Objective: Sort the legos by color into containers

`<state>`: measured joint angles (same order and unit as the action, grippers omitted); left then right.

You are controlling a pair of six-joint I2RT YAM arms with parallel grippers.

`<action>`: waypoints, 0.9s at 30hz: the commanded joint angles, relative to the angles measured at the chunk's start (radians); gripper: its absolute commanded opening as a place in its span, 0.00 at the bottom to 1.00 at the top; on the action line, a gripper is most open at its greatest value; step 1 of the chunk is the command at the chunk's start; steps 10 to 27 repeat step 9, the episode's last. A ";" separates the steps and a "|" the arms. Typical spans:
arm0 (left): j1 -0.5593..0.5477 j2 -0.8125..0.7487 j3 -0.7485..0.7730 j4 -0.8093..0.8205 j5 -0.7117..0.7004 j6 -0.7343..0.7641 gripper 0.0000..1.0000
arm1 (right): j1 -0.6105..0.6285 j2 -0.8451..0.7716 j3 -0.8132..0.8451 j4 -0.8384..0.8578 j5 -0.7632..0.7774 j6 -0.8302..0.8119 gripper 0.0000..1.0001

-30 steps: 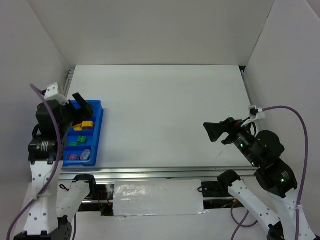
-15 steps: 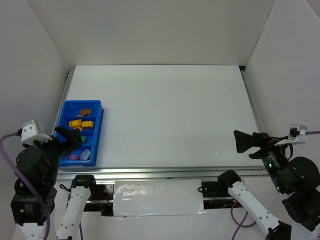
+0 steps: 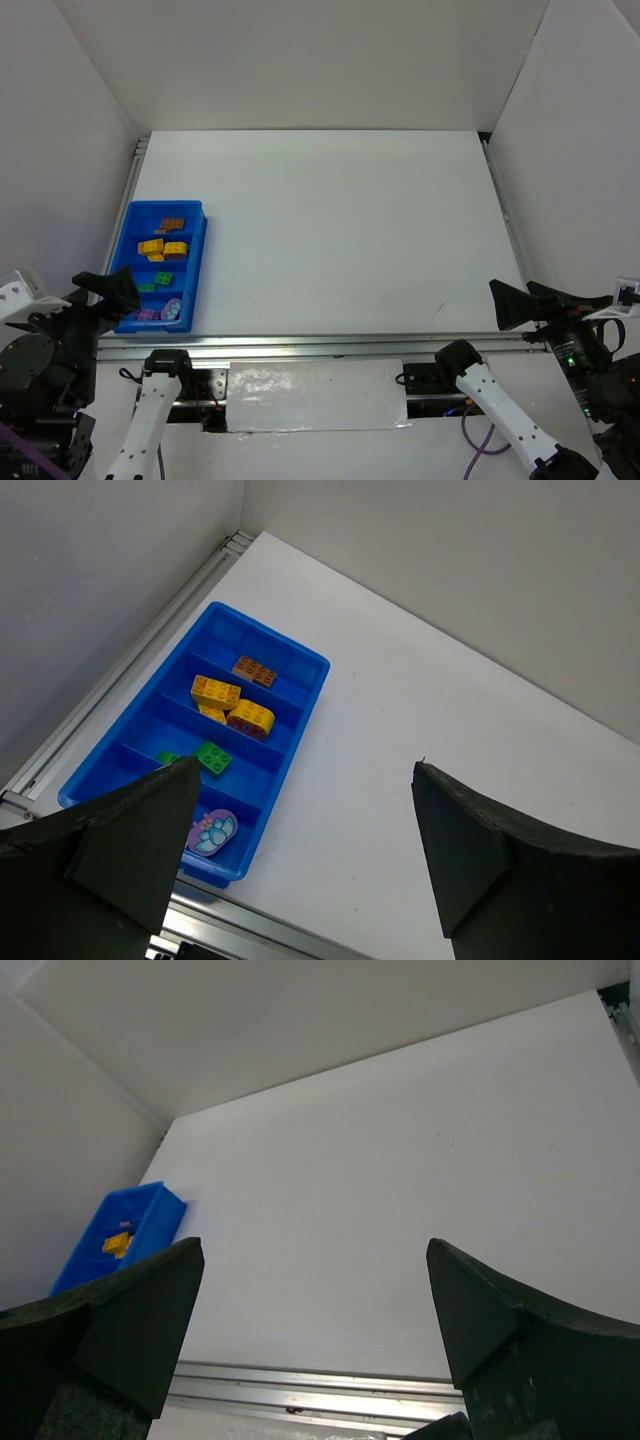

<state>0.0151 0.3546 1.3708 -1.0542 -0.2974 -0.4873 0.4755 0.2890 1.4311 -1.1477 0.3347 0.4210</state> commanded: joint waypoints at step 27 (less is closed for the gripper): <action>-0.007 -0.013 0.005 -0.001 -0.065 -0.013 0.99 | 0.008 -0.010 0.014 -0.006 -0.040 -0.001 1.00</action>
